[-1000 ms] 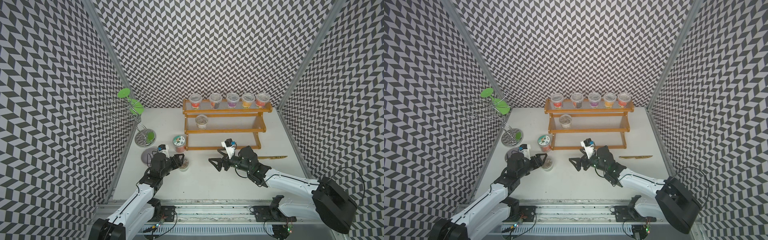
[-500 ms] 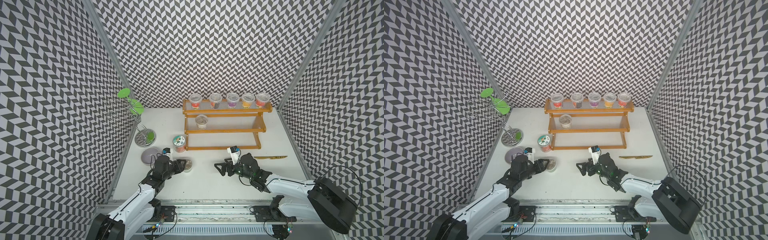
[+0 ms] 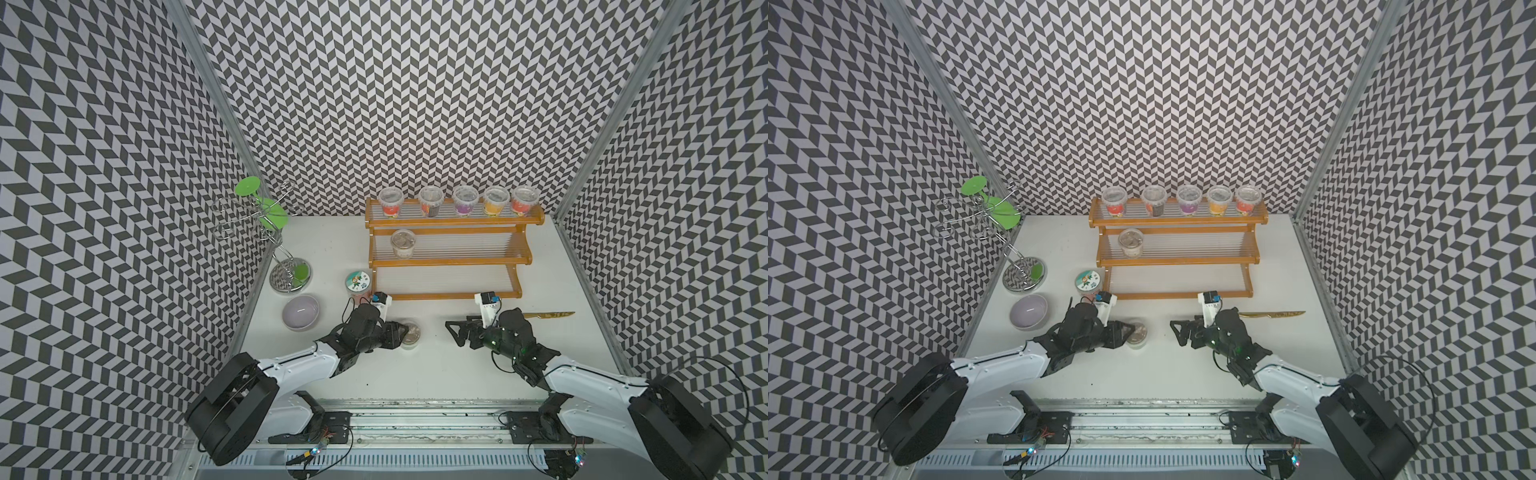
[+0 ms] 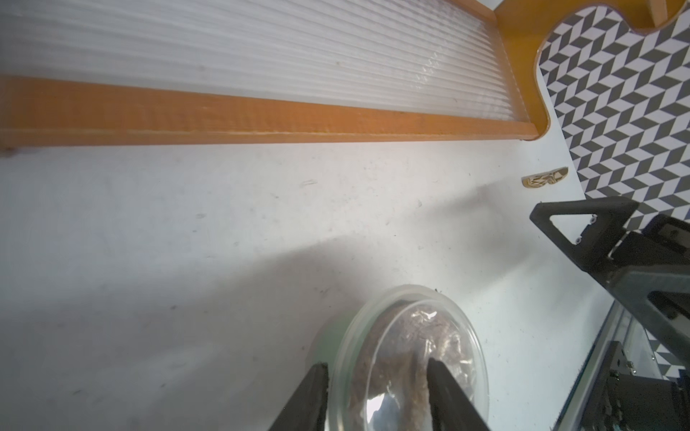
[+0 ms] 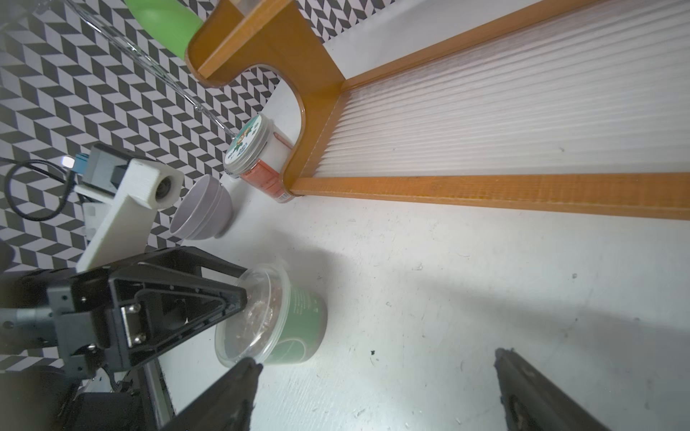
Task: Place the seed container on the shelf
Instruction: Move the seed jar to the center of the board.
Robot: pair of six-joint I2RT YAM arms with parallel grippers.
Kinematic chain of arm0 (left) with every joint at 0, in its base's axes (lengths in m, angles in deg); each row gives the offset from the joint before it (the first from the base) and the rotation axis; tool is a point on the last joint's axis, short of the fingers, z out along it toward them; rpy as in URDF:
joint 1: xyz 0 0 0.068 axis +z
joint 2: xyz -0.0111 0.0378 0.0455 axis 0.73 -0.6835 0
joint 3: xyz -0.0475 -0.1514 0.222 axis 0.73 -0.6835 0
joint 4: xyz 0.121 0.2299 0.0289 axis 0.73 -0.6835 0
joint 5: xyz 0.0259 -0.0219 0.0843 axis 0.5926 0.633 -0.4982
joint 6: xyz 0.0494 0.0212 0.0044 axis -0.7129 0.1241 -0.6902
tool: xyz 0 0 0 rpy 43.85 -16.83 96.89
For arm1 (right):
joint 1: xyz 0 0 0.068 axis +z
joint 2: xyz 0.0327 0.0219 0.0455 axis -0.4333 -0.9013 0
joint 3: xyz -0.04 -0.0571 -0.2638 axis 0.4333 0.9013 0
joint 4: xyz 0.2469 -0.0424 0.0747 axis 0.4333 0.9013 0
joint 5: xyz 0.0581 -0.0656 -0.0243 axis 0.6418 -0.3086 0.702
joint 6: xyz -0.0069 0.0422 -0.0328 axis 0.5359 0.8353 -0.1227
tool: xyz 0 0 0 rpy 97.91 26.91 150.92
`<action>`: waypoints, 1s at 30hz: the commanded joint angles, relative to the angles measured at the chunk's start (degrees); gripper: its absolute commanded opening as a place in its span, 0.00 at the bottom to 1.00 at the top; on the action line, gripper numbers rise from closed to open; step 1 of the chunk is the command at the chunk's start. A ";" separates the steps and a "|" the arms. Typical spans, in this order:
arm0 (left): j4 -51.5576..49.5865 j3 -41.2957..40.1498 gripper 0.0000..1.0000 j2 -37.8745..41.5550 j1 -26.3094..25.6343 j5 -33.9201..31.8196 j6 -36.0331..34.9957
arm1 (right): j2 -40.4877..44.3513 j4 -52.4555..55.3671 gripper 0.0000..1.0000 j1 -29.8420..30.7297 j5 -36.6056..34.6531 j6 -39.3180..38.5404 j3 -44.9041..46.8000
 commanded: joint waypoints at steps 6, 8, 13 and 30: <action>3.37 6.09 0.44 -9.57 -8.29 -1.18 1.04 | 1.18 1.41 1.00 -0.84 7.32 -3.81 0.01; 4.46 7.00 0.44 -11.31 -9.16 -1.17 2.06 | 0.66 2.07 1.00 -0.81 8.75 -5.07 -0.02; 4.69 9.29 0.43 -14.09 -9.56 -1.44 2.08 | 0.78 1.73 0.97 -0.79 9.91 -3.46 3.40; -0.86 13.33 0.63 -12.60 -9.72 -2.01 -6.58 | 5.49 1.46 0.82 -0.80 2.95 -0.79 4.91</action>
